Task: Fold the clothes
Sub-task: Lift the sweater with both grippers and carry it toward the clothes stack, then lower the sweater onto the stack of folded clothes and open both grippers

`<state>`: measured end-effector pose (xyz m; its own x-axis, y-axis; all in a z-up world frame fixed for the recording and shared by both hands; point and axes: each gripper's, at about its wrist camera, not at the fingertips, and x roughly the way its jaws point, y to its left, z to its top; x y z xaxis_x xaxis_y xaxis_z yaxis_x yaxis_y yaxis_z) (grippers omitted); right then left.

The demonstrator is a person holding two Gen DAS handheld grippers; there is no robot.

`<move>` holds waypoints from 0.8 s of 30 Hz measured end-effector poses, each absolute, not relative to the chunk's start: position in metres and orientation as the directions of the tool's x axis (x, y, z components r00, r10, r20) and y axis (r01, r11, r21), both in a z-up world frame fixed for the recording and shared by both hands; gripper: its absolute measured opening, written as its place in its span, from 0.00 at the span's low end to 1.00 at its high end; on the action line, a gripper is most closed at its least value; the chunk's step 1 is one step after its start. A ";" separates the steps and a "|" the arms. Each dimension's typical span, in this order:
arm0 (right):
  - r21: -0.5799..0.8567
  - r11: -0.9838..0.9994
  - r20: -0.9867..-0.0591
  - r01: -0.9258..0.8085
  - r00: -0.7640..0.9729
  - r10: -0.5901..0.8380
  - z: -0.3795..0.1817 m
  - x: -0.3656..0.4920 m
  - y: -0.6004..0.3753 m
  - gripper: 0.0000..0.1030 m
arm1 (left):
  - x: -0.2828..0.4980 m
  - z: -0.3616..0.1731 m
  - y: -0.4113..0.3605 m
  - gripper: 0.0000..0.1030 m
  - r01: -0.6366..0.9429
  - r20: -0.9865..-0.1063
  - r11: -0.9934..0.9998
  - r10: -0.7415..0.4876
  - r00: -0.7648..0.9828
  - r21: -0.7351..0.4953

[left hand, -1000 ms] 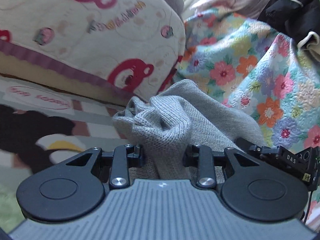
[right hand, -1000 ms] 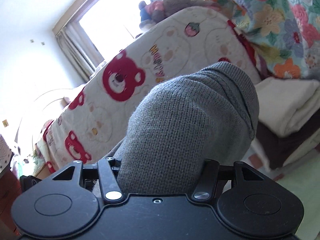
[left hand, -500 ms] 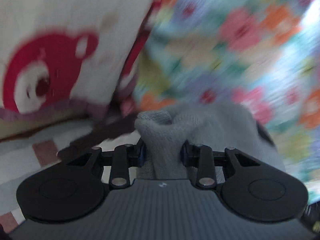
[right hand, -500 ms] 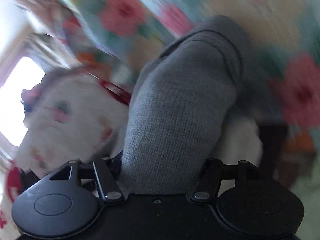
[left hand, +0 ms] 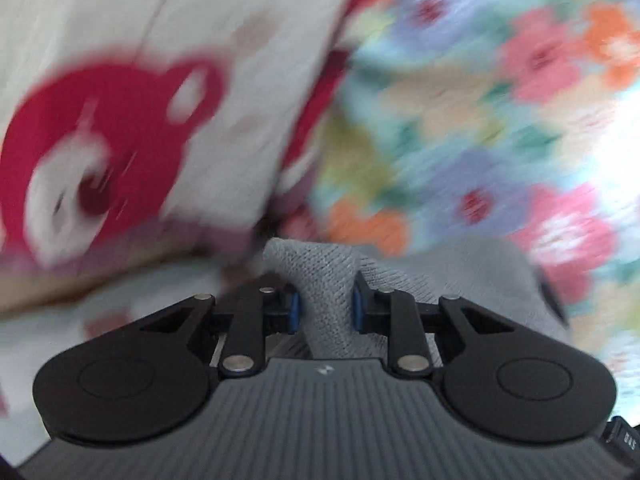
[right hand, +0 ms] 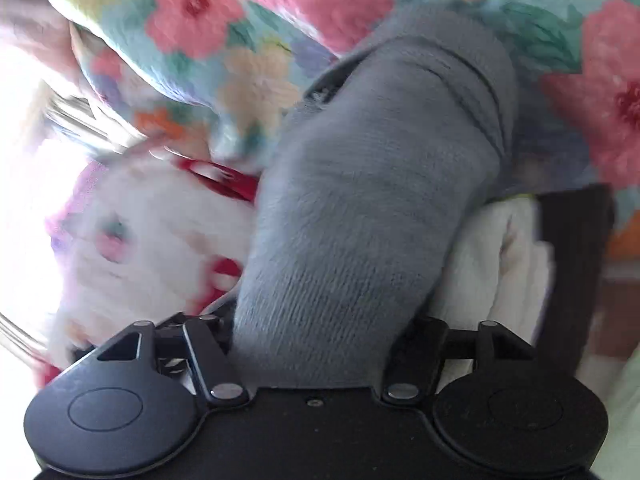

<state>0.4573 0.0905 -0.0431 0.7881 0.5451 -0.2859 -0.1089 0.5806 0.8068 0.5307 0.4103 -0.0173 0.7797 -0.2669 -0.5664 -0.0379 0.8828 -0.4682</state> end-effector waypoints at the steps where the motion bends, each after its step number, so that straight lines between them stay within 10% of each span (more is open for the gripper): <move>1: 0.808 0.580 -0.287 -0.104 0.790 0.542 -0.045 0.457 0.087 0.70 | 0.528 -0.029 0.408 0.24 -0.059 -0.580 0.880 -0.260 0.772 -0.472; 12: 0.828 0.536 -0.319 -0.168 0.644 0.695 -0.044 0.444 0.079 0.70 | 0.473 0.000 0.390 0.29 -0.151 -0.591 0.940 -0.064 0.804 -0.307; 17: 0.826 0.530 -0.299 -0.192 0.648 0.700 -0.045 0.445 0.085 0.69 | 0.439 0.038 0.370 0.30 -0.059 -0.388 0.954 -0.062 0.920 -0.293; 21: 0.856 0.488 -0.277 -0.169 0.648 0.710 -0.051 0.454 0.079 0.69 | 0.444 0.027 0.348 0.33 0.072 -0.405 0.975 -0.155 0.901 -0.212; 24: 0.851 0.493 -0.281 -0.180 0.638 0.717 -0.051 0.451 0.077 0.69 | 0.435 0.015 0.347 0.31 -0.065 -0.389 0.984 -0.005 0.921 -0.167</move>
<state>0.4506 0.0772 -0.0512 0.6376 0.7174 -0.2808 -0.1801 0.4931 0.8511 0.4346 0.3473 0.0152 0.9214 -0.0050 -0.3886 -0.0652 0.9838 -0.1671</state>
